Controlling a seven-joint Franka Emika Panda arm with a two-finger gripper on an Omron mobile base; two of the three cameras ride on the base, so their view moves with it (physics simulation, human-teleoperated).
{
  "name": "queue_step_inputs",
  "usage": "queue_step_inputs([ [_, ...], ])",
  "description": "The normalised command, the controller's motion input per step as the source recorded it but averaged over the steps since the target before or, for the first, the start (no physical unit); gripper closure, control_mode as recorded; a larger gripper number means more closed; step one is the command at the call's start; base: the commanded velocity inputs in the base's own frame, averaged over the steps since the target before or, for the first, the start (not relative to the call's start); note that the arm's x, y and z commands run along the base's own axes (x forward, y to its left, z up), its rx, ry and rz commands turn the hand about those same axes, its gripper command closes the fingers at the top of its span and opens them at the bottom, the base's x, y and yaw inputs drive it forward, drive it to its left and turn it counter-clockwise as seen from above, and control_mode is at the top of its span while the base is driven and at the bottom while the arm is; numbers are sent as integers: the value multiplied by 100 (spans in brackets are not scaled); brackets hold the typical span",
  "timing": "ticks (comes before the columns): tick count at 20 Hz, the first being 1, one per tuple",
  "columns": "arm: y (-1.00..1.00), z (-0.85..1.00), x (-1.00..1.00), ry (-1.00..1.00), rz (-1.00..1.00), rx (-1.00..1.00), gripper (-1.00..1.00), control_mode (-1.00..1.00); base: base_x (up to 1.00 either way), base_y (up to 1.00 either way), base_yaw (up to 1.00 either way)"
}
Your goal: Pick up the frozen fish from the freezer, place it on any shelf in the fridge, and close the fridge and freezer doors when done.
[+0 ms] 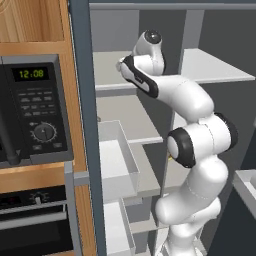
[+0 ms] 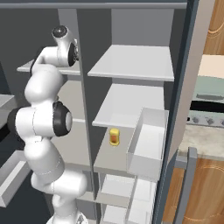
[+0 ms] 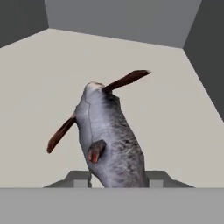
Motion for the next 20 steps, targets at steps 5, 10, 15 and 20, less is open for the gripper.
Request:
queue_step_inputs([
  [5,7,1,-93,-4,0,0,100,-100,0,0,0],
  [10,17,24,-100,-9,0,1,100,-100,0,0,0],
  [15,9,36,-100,-3,0,2,100,-100,0,0,0],
  [20,0,25,-100,3,0,3,100,-100,0,0,0],
])
